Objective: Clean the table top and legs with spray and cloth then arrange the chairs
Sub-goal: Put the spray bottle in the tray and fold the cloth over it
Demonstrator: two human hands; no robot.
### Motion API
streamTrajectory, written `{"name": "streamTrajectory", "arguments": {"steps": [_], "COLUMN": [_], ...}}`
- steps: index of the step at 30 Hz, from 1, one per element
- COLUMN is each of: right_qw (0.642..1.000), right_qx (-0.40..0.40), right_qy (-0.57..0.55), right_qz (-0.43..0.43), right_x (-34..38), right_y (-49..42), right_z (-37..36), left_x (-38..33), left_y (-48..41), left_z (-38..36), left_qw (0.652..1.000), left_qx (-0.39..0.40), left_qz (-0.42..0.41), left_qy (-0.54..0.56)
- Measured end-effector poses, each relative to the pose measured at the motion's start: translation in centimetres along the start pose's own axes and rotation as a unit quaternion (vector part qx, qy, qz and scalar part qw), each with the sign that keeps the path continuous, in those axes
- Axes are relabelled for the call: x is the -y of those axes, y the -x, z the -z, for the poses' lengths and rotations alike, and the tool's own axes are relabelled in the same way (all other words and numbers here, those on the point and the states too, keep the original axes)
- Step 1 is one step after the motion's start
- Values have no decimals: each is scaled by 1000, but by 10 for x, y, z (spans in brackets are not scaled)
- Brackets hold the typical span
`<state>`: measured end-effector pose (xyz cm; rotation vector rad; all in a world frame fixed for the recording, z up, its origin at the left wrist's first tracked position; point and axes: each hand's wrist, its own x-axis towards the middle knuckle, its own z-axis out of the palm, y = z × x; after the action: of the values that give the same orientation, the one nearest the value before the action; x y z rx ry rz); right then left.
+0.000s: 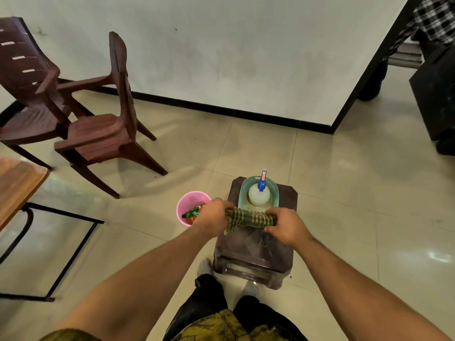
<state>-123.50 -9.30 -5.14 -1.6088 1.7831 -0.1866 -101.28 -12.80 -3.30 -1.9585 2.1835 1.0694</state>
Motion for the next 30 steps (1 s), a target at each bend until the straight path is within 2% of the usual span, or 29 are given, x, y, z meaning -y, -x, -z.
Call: {"name": "streamTrajectory", "arguments": {"steps": [3,5,6,7,8,9,11,12,14,18,23,25,27,29,30], "right_qw": [992,992,998,996,969,921,836,816,807,819,775,785,817,878,921], "right_qx": [-16,1,14,28,44,57,72,83,104,79,79,76,35,-10,-21], "right_qy": [127,124,51,-81,-242,-380,-533,-559,-564,-542,-592,-575,-534,-446,-366], "right_qz": [11,26,26,7,-29,-64,-111,-124,-144,-171,-207,-217,-214,-174,-131], "right_x": [0,-4,-7,-6,-4,0,5,6,13,17,7,5,4,8,12], "right_y": [-3,-7,-8,-6,-5,-5,-8,-10,-10,-5,-5,-4,-5,-5,-4], "right_z": [1,8,14,24,32,36,37,32,17,2,0,-5,-12,-16,-17], "left_x": [-2,-2,-2,-3,-3,-2,-4,-4,-2,12,18,25,27,21,15], "left_y": [3,3,3,4,4,5,6,7,8,8,20,17,13,10,9], "left_z": [5,12,18,25,32,40,46,43,34,20,13,0,-15,-27,-32], "left_qw": [997,997,999,997,987,968,924,906,881,871,822,831,864,891,886], "left_qx": [-5,-1,10,27,33,27,11,6,2,19,67,72,59,38,43], "left_qz": [-18,-37,-38,-21,5,27,56,75,119,154,176,204,229,252,263], "left_qy": [-75,-66,-17,66,159,246,377,416,457,466,537,513,445,375,379]}}
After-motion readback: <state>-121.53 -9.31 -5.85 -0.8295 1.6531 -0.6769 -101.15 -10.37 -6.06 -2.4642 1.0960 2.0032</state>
